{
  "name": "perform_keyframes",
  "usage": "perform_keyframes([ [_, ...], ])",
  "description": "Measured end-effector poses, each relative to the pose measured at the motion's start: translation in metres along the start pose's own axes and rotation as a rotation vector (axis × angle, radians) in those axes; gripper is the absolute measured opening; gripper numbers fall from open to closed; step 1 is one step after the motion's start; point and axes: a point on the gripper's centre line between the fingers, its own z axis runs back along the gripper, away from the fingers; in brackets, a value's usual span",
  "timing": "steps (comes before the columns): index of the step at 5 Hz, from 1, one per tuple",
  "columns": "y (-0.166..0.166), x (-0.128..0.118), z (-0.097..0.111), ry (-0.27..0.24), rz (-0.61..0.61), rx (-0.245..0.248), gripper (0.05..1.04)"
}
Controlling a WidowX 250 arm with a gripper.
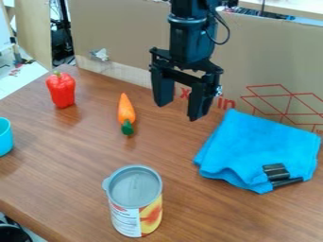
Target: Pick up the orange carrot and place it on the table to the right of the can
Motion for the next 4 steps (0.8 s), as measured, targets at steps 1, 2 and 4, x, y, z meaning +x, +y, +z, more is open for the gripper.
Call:
perform_keyframes([
  [1,0.0,-0.001,-0.009,0.031,0.001,-0.003,1.001],
  [2,0.013,0.005,-0.005,0.008,0.048,-0.012,1.001],
  [4,0.084,0.006,0.009,-0.081,0.285,0.046,1.001],
])
